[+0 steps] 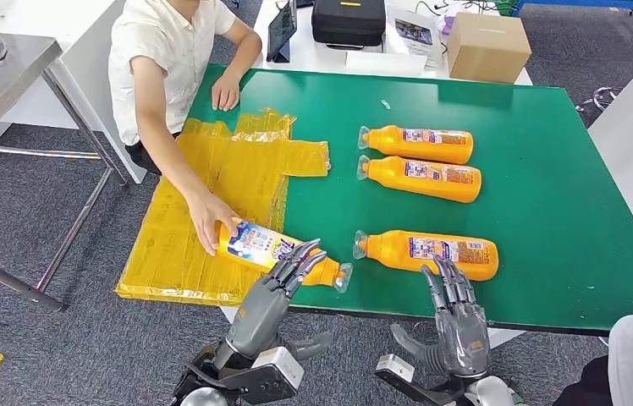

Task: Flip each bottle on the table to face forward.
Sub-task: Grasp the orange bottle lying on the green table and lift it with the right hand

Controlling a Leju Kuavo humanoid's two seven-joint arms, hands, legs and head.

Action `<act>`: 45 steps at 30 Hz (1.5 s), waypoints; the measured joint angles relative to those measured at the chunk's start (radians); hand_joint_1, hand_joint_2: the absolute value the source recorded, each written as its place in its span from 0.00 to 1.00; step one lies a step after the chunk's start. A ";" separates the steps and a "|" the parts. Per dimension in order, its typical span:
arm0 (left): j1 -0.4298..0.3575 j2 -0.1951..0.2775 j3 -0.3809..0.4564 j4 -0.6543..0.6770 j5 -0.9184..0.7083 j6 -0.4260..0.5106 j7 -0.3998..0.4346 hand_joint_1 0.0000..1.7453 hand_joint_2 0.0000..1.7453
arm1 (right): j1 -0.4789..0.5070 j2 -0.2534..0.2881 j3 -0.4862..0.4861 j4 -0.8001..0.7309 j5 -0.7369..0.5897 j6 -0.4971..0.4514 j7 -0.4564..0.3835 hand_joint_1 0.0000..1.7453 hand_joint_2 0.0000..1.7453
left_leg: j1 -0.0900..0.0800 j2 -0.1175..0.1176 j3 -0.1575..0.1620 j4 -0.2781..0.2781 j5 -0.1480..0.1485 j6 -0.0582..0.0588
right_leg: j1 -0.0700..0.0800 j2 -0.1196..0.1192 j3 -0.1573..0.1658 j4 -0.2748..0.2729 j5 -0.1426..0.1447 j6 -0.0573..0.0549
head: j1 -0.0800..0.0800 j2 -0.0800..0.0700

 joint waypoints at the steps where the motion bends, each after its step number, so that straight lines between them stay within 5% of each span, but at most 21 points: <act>1: 0.012 0.000 0.000 -0.016 0.005 0.007 -0.001 0.00 1.00 | 0.005 0.000 -0.015 -0.008 0.015 0.000 0.007 0.00 1.00 | 0.000 0.000 0.000 0.000 0.000 0.000 | 0.000 0.000 0.000 0.000 0.000 0.000 | 0.000 0.000; 5: 0.050 -0.001 0.001 -0.061 0.063 0.019 -0.013 0.00 1.00 | 0.015 -0.011 -0.056 -0.029 0.102 0.000 0.081 0.00 1.00 | 0.000 0.000 0.000 0.000 0.000 0.000 | 0.000 0.000 0.000 0.000 0.000 0.000 | 0.000 0.000; 10: 0.107 0.004 0.005 -0.112 0.107 0.100 -0.019 0.00 1.00 | 0.010 -0.093 -0.060 0.003 0.157 0.000 0.247 0.00 1.00 | 0.000 0.000 0.000 0.000 0.000 0.000 | 0.000 0.000 0.000 0.000 0.000 0.000 | 0.000 0.000; 15: 0.139 0.012 0.012 -0.145 0.145 0.129 -0.016 0.00 1.00 | -0.001 -0.154 -0.060 0.039 0.191 0.000 0.296 0.00 1.00 | 0.000 0.000 0.000 0.000 0.000 0.000 | 0.000 0.000 0.000 0.000 0.000 0.000 | 0.000 0.000; 27: 0.153 0.022 0.028 -0.187 0.199 0.137 -0.027 0.00 1.00 | -0.094 -0.218 -0.057 0.160 0.182 0.000 0.316 0.00 1.00 | 0.000 0.000 0.001 0.000 0.000 0.000 | 0.000 0.000 0.001 0.000 0.000 0.000 | 0.000 0.000; 33: 0.145 0.024 0.029 -0.186 0.237 0.122 -0.029 0.00 1.00 | -0.182 -0.220 -0.030 0.289 -0.024 0.016 0.274 0.00 1.00 | 0.000 0.002 0.001 0.000 0.001 0.000 | 0.000 0.000 0.000 0.000 0.001 0.000 | 0.000 0.000; 45: 0.109 0.023 0.026 -0.161 0.280 0.056 -0.015 0.00 1.00 | -0.367 -0.222 0.084 0.528 0.050 0.011 0.353 0.00 1.00 | 0.000 0.003 0.002 0.000 0.001 0.000 | 0.000 0.001 0.002 0.000 0.001 0.000 | 0.000 0.000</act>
